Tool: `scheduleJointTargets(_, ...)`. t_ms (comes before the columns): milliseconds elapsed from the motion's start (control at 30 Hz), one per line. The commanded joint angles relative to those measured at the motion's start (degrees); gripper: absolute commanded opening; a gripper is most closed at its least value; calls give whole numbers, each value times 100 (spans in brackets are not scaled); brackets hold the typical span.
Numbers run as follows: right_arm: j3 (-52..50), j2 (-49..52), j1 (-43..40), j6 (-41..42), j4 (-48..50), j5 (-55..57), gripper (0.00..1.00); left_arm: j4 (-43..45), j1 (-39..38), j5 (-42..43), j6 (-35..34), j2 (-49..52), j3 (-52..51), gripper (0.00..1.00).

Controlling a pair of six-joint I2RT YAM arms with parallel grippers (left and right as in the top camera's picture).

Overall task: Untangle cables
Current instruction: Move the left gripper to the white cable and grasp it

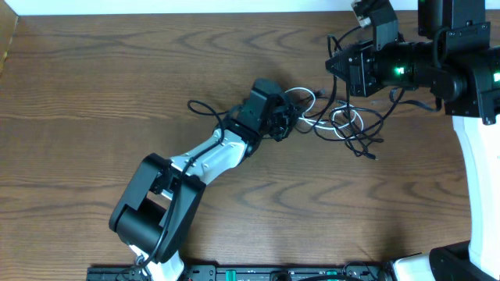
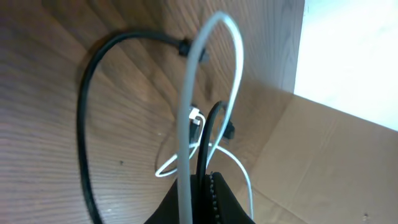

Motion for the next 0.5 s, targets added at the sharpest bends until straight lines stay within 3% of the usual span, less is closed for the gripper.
scheduleJointTargets(0,42,-55,46,-155,-7,101,1,-74,249,297,533,-146,-11,8)
scheduleJointTargets(300,42,-55,35,-151,-7,245,1,-92,708,1117,944,-173,-11,8)
scheduleJointTargets(467,42,-52,35,-151,-4,245,1,-94,778,1176,1305,-173,-11,8)
